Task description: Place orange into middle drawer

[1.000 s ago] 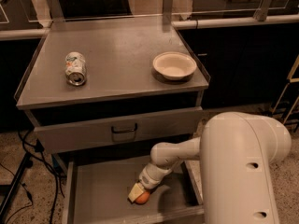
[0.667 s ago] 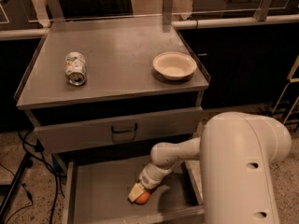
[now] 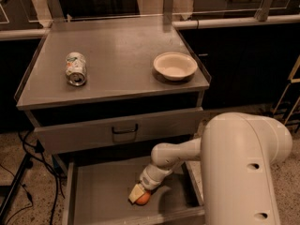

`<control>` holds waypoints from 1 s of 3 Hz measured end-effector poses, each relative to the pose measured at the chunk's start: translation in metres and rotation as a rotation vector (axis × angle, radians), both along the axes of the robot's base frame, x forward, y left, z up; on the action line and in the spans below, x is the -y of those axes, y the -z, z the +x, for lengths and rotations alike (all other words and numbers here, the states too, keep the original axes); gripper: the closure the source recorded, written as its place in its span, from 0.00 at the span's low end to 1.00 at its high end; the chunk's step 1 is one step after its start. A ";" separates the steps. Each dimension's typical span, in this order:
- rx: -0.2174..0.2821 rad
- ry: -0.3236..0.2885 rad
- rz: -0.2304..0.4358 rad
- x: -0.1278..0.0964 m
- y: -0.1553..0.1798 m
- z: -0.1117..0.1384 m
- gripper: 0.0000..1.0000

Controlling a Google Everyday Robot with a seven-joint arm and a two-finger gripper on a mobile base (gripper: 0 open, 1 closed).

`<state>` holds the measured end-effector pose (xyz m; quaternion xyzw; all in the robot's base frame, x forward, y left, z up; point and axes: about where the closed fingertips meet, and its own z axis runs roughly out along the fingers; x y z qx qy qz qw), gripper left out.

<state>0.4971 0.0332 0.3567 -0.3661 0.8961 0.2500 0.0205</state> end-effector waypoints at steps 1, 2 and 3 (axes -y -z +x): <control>0.000 0.000 0.000 0.000 0.000 0.000 0.11; 0.000 0.000 0.000 0.000 0.000 0.000 0.00; 0.000 0.000 0.000 0.000 0.000 0.000 0.00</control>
Offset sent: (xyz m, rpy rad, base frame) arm 0.0000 0.0000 0.0000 0.0000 0.0000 0.0000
